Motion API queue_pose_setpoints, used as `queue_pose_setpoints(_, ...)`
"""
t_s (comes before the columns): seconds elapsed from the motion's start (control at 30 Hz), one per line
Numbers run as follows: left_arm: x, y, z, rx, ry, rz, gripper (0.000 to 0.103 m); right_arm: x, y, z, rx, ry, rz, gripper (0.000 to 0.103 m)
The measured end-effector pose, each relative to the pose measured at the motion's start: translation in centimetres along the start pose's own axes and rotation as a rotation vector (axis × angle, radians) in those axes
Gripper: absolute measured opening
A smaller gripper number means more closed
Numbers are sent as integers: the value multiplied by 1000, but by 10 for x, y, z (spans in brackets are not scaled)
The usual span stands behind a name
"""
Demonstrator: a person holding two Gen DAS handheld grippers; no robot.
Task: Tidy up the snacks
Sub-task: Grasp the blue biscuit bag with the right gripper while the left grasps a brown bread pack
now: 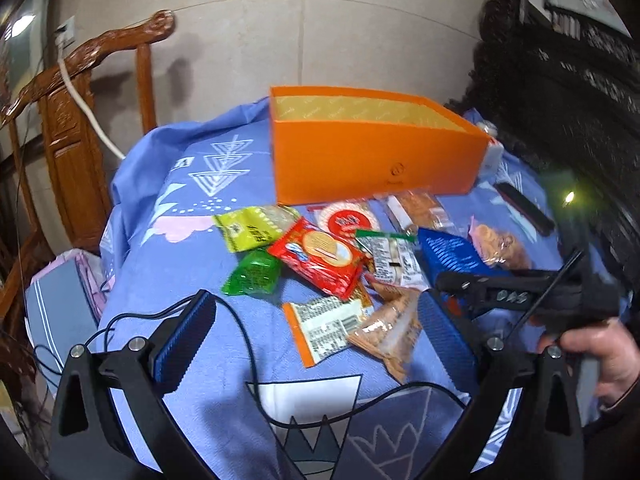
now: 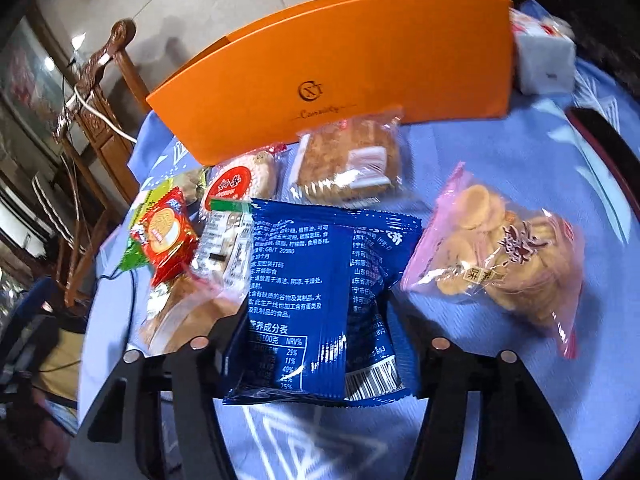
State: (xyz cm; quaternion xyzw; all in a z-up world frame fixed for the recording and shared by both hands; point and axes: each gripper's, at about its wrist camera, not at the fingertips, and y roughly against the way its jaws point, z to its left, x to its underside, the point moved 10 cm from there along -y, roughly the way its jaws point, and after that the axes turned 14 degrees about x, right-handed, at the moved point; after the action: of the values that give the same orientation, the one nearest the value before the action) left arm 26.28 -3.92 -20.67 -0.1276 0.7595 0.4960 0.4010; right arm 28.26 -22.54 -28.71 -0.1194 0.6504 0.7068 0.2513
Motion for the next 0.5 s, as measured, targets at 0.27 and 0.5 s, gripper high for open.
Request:
queue_pose_setpoints(0.27, 11, -41, -50, 85, -216, 45, 99, 26, 38, -29, -1, -9, -18, 60)
queue_pose_setpoints(0.5, 31, -70, -69, 115, -318, 105, 98, 42, 43, -48, -3, -49, -4, 60)
